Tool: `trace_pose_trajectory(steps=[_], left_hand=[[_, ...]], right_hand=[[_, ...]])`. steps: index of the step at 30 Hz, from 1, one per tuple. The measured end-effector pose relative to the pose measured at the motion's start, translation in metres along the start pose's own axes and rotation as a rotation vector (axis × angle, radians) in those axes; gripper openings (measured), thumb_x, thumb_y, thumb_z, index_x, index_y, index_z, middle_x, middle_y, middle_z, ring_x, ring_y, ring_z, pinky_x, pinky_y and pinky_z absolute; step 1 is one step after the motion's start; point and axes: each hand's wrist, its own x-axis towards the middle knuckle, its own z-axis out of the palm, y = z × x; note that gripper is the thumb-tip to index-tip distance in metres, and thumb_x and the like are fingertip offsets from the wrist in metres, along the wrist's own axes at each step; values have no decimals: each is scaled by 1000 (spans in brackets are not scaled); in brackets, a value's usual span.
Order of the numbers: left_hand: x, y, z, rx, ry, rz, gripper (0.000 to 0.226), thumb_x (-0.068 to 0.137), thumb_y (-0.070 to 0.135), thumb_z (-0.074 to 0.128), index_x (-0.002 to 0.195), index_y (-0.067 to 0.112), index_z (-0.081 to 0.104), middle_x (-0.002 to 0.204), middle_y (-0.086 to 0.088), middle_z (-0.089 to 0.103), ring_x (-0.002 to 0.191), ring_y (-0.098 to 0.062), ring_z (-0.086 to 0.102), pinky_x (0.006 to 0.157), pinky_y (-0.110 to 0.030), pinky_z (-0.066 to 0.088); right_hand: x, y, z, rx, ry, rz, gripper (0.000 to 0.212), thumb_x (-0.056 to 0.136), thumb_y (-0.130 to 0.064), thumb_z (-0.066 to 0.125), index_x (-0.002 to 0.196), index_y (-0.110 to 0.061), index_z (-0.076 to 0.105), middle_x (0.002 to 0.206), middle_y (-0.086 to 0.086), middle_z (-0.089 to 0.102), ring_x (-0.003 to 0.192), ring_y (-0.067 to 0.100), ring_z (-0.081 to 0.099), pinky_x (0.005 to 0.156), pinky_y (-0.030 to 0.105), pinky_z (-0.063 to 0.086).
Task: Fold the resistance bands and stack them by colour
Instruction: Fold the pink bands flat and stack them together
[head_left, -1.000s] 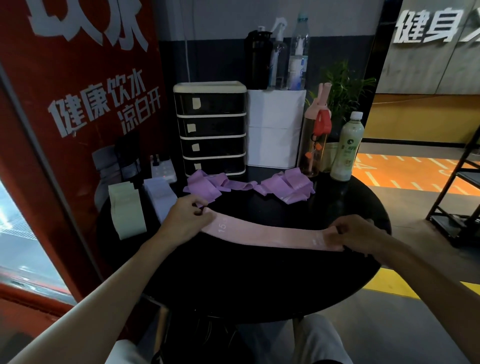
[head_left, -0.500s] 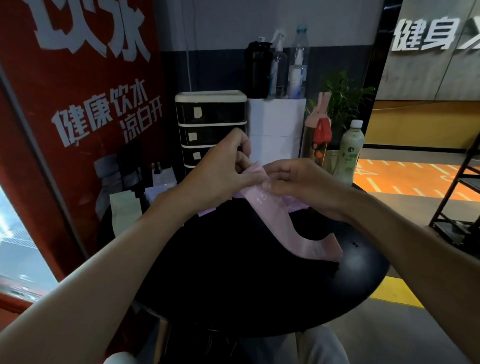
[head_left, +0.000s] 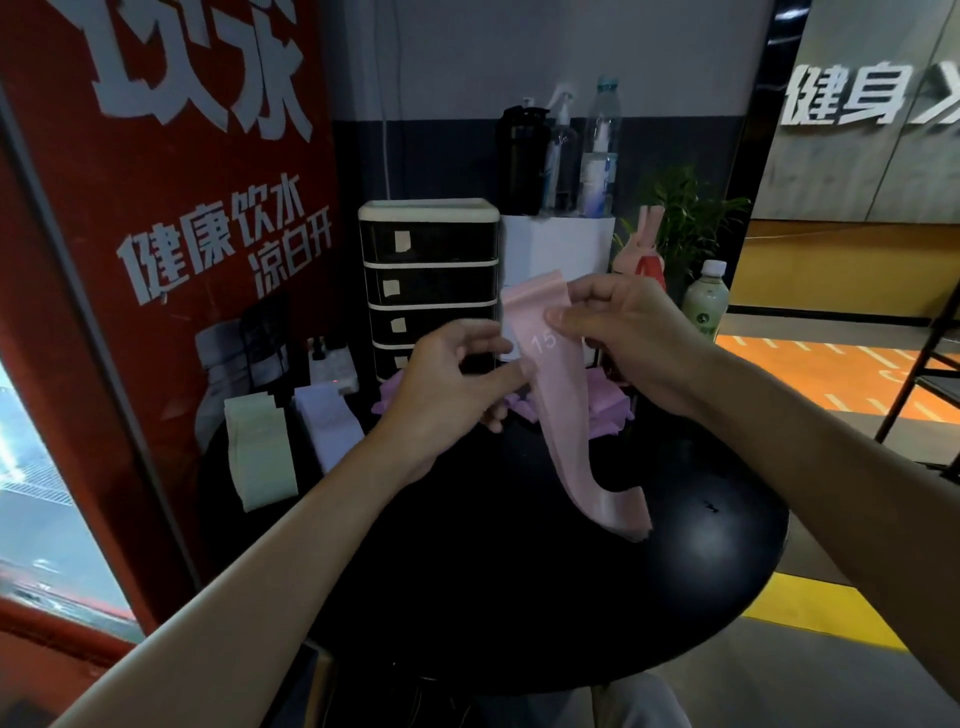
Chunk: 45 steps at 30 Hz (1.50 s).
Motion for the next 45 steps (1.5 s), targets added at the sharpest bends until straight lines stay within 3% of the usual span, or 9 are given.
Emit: trace_pose_trajectory(steps=[6, 9, 20, 26, 31, 35, 38, 41, 45], left_hand=[[-7, 4, 8, -212, -58, -204, 51, 94, 12, 64, 140, 1, 45, 111, -14, 71, 72, -31, 74, 45, -28, 54], [-9, 4, 9, -208, -63, -241, 35, 97, 12, 60, 130, 2, 55, 103, -14, 73, 75, -31, 75, 43, -27, 54], [10, -12, 0, -188, 41, -266, 21, 95, 16, 63, 105, -2, 67, 97, -20, 72, 94, -33, 73, 86, -55, 57], [20, -9, -11, -64, 78, -129, 18, 99, 20, 59, 99, 6, 70, 94, -15, 75, 91, -27, 74, 84, -46, 59], [-20, -36, 2, -122, 22, -279, 14, 99, 15, 56, 99, 6, 67, 95, -21, 74, 94, -34, 72, 87, -50, 58], [-64, -70, 14, -149, -60, -414, 17, 100, 17, 55, 98, 6, 67, 90, -15, 75, 86, -29, 75, 79, -42, 61], [-84, -82, 18, -157, -93, -472, 27, 99, 18, 57, 105, -7, 63, 97, -20, 71, 84, -33, 74, 72, -42, 62], [-92, -87, 17, -159, -127, -499, 37, 98, 20, 59, 106, -17, 58, 97, -24, 64, 83, -34, 74, 64, -39, 62], [-89, -82, 7, -44, -80, -482, 29, 98, 24, 60, 104, -4, 65, 84, -12, 67, 65, -26, 70, 46, -31, 54]], right_hand=[[19, -14, 0, 38, 60, 7, 22, 84, -22, 70, 100, -7, 72, 95, 9, 74, 89, 22, 61, 85, 42, 42], [27, -16, 2, 88, 97, 20, 15, 86, -17, 69, 97, -6, 72, 87, 3, 73, 88, 21, 60, 85, 40, 42], [42, -27, 21, 190, 134, 39, 5, 87, -15, 69, 91, -13, 71, 83, -1, 69, 79, 11, 58, 77, 32, 37], [42, -33, 20, 202, 150, 40, 2, 85, -17, 70, 86, -17, 68, 80, -4, 71, 78, 10, 61, 77, 31, 39], [16, -2, 22, 229, 120, 168, 5, 85, -10, 68, 81, -8, 65, 76, 5, 69, 78, 21, 59, 74, 38, 42], [-17, 41, 31, 267, 82, 382, 11, 79, -11, 71, 85, -2, 67, 80, 14, 68, 76, 27, 58, 70, 34, 50], [-30, 66, 39, 278, 98, 458, 40, 69, -16, 74, 103, 4, 67, 92, 17, 66, 85, 28, 56, 78, 40, 44], [-33, 83, 48, 288, 83, 519, 29, 79, -9, 69, 107, 1, 65, 91, 14, 66, 85, 28, 57, 79, 41, 42], [-32, 98, 60, 251, 47, 583, 20, 84, -8, 66, 102, -2, 69, 94, 13, 71, 89, 27, 61, 84, 41, 43]])
